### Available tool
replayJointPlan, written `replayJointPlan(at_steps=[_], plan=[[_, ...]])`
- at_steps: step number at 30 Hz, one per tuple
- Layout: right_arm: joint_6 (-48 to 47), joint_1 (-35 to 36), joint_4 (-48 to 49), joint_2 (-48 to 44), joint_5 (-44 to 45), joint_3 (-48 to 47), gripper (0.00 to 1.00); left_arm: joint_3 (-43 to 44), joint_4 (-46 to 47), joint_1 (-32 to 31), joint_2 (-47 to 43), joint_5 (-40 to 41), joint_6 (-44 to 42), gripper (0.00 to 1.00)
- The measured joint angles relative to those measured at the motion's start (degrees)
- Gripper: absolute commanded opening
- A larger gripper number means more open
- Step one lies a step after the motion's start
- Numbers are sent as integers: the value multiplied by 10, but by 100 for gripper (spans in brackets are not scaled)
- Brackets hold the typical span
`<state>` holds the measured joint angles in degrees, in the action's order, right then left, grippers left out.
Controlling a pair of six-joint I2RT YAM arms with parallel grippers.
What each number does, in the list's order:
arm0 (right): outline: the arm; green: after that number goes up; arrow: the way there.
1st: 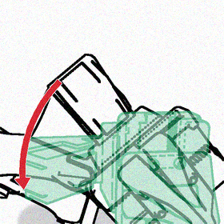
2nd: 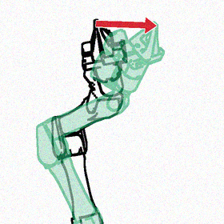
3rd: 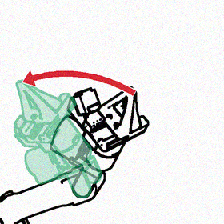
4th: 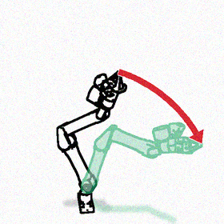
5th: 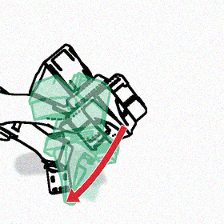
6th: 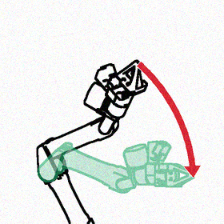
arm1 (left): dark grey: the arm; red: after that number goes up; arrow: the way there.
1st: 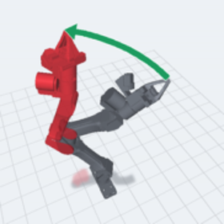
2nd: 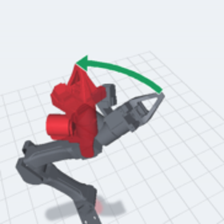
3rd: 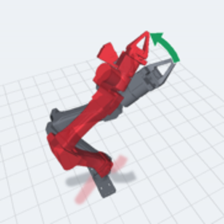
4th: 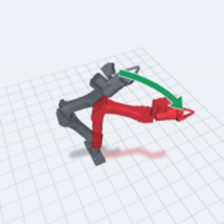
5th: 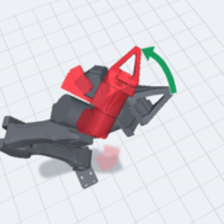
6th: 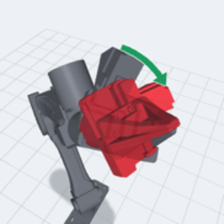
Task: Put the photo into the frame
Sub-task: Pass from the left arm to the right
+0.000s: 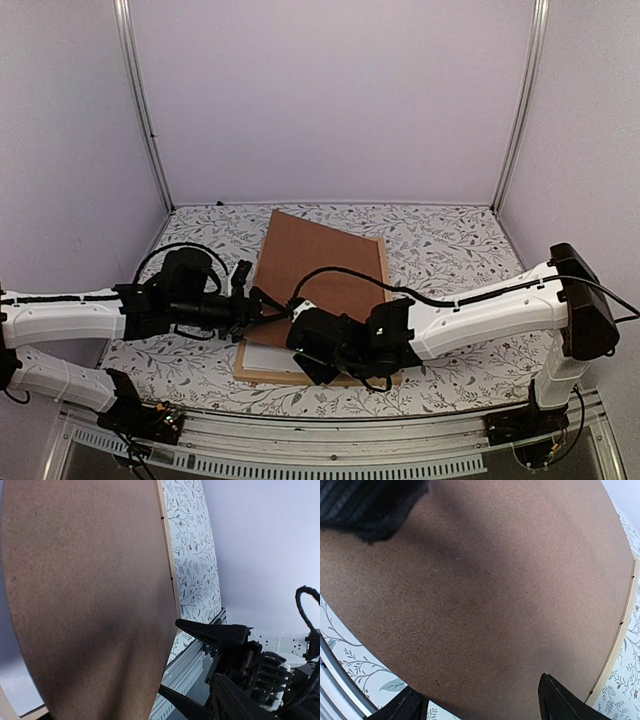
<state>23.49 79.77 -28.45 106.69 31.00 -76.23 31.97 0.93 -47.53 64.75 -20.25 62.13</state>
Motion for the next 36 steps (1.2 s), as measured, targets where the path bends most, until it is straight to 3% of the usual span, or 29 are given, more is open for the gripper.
replayJointPlan(at_steps=[13,25,36], plan=[[25,-9,6,-26,-1,30,74,0,-58,-1,-38,16,-17,82],[42,-13,34,-50,-14,80,72,-31,-145,3,-147,88,-31,83],[54,-15,57,-71,-18,96,70,-41,-153,19,-95,106,-56,83]])
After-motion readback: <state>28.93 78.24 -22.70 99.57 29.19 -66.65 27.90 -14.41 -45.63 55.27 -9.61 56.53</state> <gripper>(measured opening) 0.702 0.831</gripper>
